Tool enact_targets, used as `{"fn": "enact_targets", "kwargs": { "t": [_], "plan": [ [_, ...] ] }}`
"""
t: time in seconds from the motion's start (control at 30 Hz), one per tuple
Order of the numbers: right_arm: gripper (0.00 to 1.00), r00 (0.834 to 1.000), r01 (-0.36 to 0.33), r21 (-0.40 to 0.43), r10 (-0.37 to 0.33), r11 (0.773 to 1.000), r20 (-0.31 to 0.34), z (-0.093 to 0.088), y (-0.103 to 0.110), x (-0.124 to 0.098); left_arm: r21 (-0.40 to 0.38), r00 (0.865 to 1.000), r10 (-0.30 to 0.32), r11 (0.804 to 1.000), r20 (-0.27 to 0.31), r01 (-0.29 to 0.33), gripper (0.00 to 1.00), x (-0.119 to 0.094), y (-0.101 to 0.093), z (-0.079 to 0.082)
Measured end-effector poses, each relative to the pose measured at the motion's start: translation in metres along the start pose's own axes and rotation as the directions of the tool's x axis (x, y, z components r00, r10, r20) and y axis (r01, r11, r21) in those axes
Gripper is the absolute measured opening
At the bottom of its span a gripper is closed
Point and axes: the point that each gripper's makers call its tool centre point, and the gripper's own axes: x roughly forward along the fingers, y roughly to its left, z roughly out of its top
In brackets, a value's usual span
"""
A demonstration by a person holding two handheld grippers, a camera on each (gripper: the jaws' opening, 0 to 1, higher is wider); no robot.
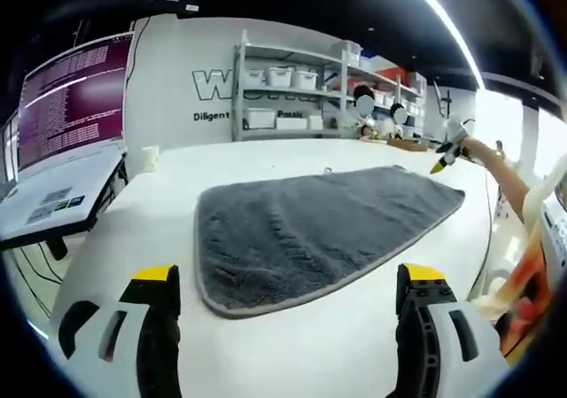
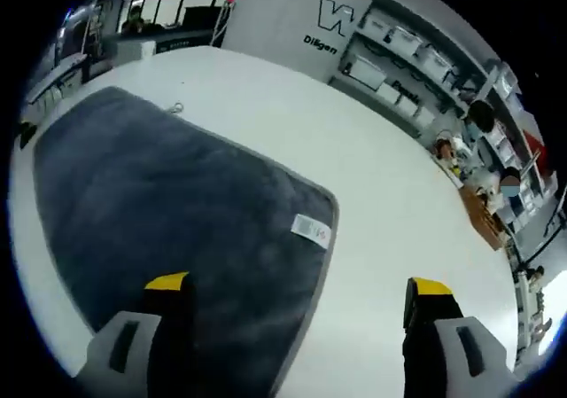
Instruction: Open the folded towel by lifting each exposed corner and separating the folded layers until the towel lies flat within the target outline without major curled edges
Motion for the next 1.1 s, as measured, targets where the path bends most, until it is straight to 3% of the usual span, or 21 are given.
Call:
{"fn": "enact_targets", "kwargs": {
  "t": [0.13,0.2,0.33,0.77,1.1],
  "plan": [
    [0.99,0.998,-0.027,0.015,0.027,1.000,0.048,-0.009,0.024,-0.015,0.005,1.000,-0.002,1.000,-0.004,0.002,1.00,-0.002,-0.001,-0.001],
    [0.99,0.996,-0.077,0.002,0.076,0.997,0.055,-0.023,0.052,-0.022,-0.001,1.000,-0.006,1.000,0.000,0.006,1.00,-0.005,0.000,-0.001],
    [0.99,0.991,-0.098,0.017,0.096,0.995,0.089,-0.030,0.072,-0.034,-0.003,1.000,-0.003,1.000,0.011,0.003,1.00,-0.009,0.002,0.001],
    [0.99,0.988,-0.097,0.010,0.095,0.995,0.126,-0.024,0.092,-0.053,-0.003,1.000,-0.006,1.000,0.023,0.006,1.00,-0.018,0.002,0.003],
    [0.99,0.987,-0.116,-0.001,0.115,0.993,0.108,-0.030,0.104,-0.056,-0.001,1.000,-0.012,1.000,0.028,0.012,1.00,-0.020,-0.001,0.005]
  ]
}}
